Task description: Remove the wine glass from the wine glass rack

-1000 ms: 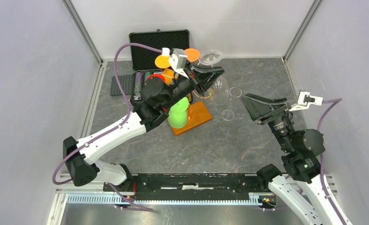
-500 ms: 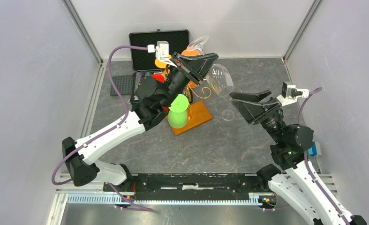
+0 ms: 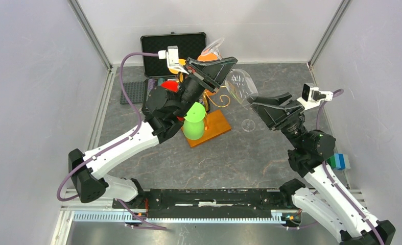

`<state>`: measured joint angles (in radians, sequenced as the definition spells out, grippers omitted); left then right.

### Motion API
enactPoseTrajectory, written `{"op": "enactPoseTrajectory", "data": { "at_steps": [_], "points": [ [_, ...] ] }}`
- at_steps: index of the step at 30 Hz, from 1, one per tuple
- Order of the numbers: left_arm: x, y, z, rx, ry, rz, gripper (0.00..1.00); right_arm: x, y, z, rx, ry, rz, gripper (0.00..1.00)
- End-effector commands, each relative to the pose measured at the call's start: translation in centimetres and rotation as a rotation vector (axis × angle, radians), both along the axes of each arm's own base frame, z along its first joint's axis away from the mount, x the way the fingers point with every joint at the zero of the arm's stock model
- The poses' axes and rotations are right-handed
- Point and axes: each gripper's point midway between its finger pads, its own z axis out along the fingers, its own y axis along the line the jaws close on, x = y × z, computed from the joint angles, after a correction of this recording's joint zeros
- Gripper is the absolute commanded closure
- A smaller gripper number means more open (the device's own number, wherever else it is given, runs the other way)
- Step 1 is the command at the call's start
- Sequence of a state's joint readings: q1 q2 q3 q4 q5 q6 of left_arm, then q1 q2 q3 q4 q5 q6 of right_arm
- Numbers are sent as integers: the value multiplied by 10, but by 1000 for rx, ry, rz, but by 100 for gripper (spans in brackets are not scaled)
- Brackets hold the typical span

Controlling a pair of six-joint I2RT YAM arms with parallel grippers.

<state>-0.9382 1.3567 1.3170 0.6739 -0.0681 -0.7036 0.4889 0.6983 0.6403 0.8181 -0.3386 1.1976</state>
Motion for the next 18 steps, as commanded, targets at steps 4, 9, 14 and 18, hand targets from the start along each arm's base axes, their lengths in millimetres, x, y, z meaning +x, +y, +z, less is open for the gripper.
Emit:
{"op": "enactPoseTrajectory", "data": {
  "at_steps": [4, 9, 14, 18],
  "points": [
    [-17, 12, 20, -105, -33, -59, 98, -16, -9, 29, 69, -123, 1, 50],
    [-24, 15, 21, -128, -51, -79, 98, -3, -8, 24, 70, -73, -25, 57],
    [-26, 15, 18, -148, -42, -105, 98, 3, -5, 26, 70, -72, -23, 51],
    [-27, 14, 17, -152, -48, -113, 98, 5, -3, 28, 83, -60, -3, 54]
  ]
}}
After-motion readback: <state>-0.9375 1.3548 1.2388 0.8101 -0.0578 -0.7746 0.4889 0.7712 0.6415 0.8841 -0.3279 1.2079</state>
